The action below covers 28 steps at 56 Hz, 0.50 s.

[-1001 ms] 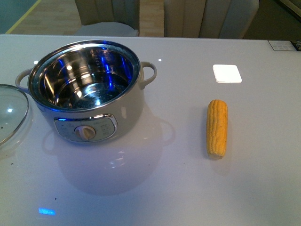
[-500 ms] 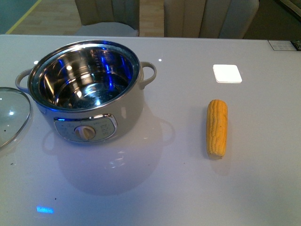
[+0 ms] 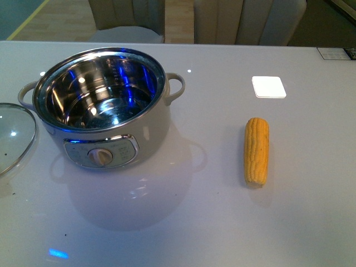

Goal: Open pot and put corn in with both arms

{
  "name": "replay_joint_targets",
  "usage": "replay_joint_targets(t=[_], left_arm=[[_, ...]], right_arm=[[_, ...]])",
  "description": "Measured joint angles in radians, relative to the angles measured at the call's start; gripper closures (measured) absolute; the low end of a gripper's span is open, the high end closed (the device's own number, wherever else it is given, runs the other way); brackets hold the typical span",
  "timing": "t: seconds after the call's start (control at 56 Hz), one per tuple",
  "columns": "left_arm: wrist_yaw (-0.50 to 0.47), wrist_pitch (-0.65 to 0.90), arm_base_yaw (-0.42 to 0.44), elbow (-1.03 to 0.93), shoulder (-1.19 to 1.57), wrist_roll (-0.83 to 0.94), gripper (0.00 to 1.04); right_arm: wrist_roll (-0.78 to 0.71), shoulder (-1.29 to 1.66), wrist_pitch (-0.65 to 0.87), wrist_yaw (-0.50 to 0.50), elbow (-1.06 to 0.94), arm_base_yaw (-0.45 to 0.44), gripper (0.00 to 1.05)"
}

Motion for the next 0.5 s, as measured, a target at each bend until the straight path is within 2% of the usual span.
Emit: replay_joint_targets(t=[0.179,0.232,0.5], left_arm=[[-0.033,-0.092,-0.006,-0.129,-0.268,-0.117,0.07],[-0.055,-0.131,-0.024,-0.194,-0.383,-0.158,0.07],[-0.039,-0.214,-0.125,-0.427,-0.765,-0.233,0.07]], right_arm=[[0.000,0.000,0.000,0.000,0.000,0.000,0.09],[0.000,0.000,0.000,0.000,0.000,0.000,0.09],[0.000,0.000,0.000,0.000,0.000,0.000,0.09]])
